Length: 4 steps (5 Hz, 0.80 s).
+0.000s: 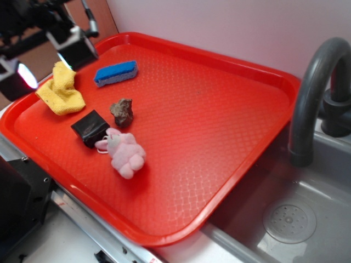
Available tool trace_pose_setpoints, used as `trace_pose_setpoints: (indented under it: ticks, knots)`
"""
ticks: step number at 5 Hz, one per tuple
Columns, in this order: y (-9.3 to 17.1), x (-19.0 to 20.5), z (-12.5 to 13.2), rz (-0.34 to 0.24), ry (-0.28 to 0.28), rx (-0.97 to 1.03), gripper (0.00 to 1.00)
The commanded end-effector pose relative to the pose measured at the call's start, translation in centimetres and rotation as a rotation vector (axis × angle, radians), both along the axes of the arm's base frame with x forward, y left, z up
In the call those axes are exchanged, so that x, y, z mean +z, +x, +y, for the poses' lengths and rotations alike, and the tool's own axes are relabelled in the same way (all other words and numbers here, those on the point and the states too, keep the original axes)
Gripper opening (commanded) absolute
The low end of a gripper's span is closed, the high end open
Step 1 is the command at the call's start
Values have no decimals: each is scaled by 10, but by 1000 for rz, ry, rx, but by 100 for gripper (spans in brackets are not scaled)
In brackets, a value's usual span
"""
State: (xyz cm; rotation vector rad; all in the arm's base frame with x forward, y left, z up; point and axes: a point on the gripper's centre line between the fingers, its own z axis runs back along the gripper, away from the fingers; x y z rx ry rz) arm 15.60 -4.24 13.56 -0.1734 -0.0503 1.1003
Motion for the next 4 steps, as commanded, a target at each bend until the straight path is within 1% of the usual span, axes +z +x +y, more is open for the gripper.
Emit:
trace_pose_setpoints:
  ticks: [1,2,3,4]
  knots:
    - [19,-37,-13,-44,-18,140,100]
    - [23,-55,-19,-16,1,151,100]
    - [25,-79,-30,21,0,121,100]
    - [22,-92,-31,61,3,133,100]
